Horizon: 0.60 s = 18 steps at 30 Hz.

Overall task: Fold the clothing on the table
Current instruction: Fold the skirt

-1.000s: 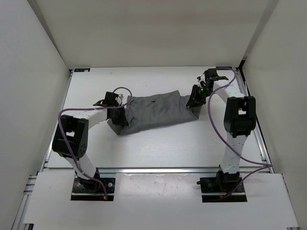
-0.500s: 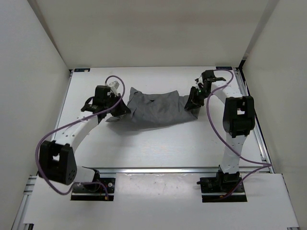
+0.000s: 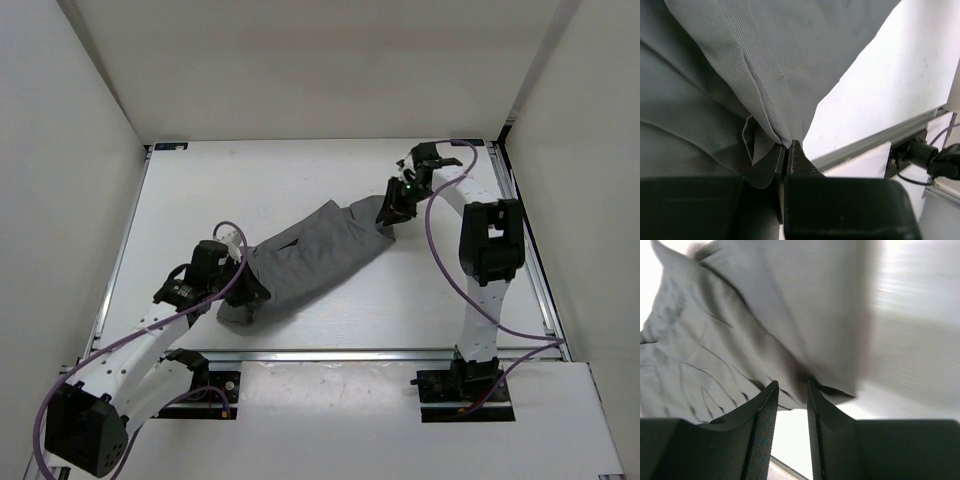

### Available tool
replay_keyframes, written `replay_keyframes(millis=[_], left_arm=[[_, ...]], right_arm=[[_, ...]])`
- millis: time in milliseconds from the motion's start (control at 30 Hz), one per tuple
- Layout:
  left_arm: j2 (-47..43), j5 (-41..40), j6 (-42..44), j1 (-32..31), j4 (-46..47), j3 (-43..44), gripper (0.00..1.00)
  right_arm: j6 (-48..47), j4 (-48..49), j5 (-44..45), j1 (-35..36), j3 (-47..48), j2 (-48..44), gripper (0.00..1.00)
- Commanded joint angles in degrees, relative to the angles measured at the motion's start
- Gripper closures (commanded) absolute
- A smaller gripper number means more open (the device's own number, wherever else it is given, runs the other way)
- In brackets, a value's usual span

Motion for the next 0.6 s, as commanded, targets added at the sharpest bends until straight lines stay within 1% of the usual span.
replay_keyframes(millis=[0,167,233,267,333,400,433,467,533,567], left_arm=[[-3.03,0.52,-3.74,-1.94,-0.12,-2.21,1.00],[-2.16,0.96,-4.36,-2.65,1.20,-3.18,1.00],[-1.72,0.87,-4.80,-3.52,1.89,-2.56,1.00],[-1.28,0.70,-4.63,-3.88,2.16,-2.56,1.00],[0.21,0.52,-4.98,-5.19,2.51,-1.69,1.00],[1.27,-0.27,-4.72,-6.95,2.69,-0.98,1.00],[1.97,-0.53,-4.89,-7.57,2.51,-0.81,1.00],[2.50,-0.88,-4.98,-7.92,2.69,-0.63,1.00],[3.46,-2.38,-4.45,-7.58,1.72,-0.01,1.00],[4.51,-3.43,-3.84,-7.49,0.59,-0.01,1.00]], right_arm=[[-1.27,-2.00,-1.86,3.53,5.61,3.25,0.65],[-0.40,-3.05,-1.51,6.52,9.83,7.20,0.66],[-1.01,-3.23,-4.14,6.96,11.50,8.00,0.66],[-0.75,-3.58,-5.54,7.57,11.94,7.74,0.65],[-2.24,-4.02,-4.41,9.06,12.91,7.04,0.66],[-3.47,-5.60,-5.54,10.64,14.32,5.99,0.66],[-4.43,-6.74,-6.85,10.74,15.89,5.98,0.68],[-5.49,-8.66,-6.69,11.87,17.03,5.63,0.72],[-6.38,-8.50,-5.03,14.07,16.87,3.45,0.77],[-6.98,-9.03,-4.50,15.04,16.00,2.91,0.82]])
